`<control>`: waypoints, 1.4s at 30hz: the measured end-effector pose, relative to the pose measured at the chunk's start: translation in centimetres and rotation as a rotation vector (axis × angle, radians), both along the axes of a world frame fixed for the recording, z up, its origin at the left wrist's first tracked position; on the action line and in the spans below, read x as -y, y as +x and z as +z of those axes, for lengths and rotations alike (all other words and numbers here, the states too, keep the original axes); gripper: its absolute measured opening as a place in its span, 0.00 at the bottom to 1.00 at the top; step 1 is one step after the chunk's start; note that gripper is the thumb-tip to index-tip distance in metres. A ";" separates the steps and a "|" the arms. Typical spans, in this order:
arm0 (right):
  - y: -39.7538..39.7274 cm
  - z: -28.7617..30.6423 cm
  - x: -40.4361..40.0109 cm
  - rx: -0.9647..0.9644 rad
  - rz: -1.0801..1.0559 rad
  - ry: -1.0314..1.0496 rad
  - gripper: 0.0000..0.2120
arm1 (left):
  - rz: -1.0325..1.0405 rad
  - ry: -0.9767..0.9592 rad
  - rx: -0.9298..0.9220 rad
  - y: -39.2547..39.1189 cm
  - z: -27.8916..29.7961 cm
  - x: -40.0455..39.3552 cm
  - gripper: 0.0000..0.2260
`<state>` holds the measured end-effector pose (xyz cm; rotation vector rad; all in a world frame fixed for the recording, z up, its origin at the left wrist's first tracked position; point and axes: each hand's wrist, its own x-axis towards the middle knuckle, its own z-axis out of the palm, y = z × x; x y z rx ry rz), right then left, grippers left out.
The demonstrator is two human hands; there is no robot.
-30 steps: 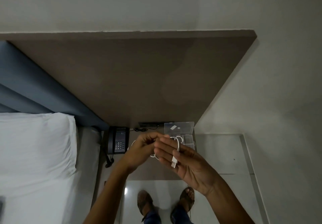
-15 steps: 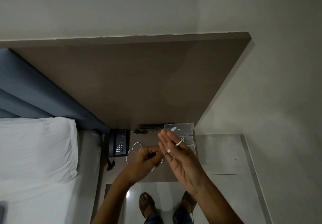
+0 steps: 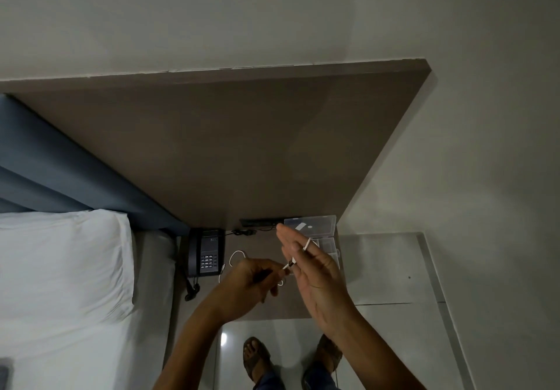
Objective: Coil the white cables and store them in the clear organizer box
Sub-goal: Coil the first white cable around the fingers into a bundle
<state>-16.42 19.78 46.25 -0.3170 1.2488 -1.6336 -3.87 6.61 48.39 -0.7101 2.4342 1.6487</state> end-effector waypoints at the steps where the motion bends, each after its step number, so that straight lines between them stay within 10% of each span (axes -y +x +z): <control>1: 0.0 0.1 0.0 -0.024 -0.003 0.007 0.19 | -0.011 -0.012 0.005 0.0 0.0 0.0 0.09; 25: -0.7 -1.2 -1.7 -0.341 0.170 0.243 0.22 | -0.198 -0.123 -0.071 -0.9 3.5 0.0 0.09; 42: 0.8 -2.3 -2.3 0.170 0.120 0.049 0.25 | -0.010 -0.222 -0.202 -1.9 4.3 1.0 0.04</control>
